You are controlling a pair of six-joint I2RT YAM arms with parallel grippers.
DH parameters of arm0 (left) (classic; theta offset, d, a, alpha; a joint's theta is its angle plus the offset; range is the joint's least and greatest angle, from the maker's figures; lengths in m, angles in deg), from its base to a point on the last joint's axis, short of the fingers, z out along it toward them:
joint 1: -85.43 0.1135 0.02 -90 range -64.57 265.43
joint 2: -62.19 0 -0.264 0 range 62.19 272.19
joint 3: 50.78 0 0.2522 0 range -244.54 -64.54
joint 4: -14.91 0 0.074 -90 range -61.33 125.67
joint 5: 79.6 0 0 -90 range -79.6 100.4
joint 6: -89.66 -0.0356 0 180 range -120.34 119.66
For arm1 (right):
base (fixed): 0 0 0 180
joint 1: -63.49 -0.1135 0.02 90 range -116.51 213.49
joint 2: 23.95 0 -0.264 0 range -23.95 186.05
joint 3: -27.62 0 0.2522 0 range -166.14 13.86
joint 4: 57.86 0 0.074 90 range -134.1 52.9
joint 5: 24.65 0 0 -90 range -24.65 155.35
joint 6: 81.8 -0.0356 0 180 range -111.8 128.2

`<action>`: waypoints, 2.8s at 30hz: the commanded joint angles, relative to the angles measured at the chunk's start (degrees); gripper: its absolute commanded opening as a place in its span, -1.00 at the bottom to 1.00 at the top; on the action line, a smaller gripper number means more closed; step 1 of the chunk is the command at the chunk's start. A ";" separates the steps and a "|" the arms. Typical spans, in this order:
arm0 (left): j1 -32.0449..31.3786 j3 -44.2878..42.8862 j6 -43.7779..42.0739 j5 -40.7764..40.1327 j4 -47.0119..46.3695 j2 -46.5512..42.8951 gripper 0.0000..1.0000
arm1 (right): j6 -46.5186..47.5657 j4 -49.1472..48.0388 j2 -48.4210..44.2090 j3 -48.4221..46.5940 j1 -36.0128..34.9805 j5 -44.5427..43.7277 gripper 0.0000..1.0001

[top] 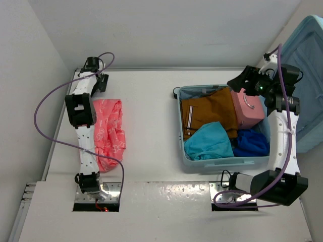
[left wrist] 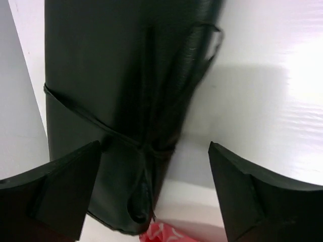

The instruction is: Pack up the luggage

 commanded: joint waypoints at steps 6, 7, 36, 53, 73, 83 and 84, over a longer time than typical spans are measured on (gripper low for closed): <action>2.18 -1.43 -0.85 -1.64 -1.12 3.66 -0.04 | 0.51 -1.22 1.09 -1.68 -0.26 -0.41 0.48; 2.18 -0.04 -1.63 -0.93 -1.12 2.96 -0.15 | 0.42 -1.31 1.18 -1.77 -0.26 -0.41 0.46; -49.22 8.31 -2.86 13.05 -14.37 -29.56 -1.00 | -10.12 -6.49 -5.41 0.69 12.04 -4.38 0.38; -64.69 12.46 1.78 -5.81 -15.36 -13.14 -1.00 | -8.37 -3.68 -4.80 2.01 25.67 9.78 0.38; -61.20 22.25 19.09 0.49 -25.30 -36.67 0.82 | -3.28 -8.43 -1.38 6.48 17.87 8.83 -0.23; -39.16 40.99 26.92 -2.43 -19.06 -59.87 0.88 | 2.18 -6.41 6.09 5.79 -11.02 5.04 0.21; -35.30 43.46 27.97 -0.86 -18.01 -61.54 0.88 | 1.66 -6.41 6.71 5.01 -15.33 5.30 0.31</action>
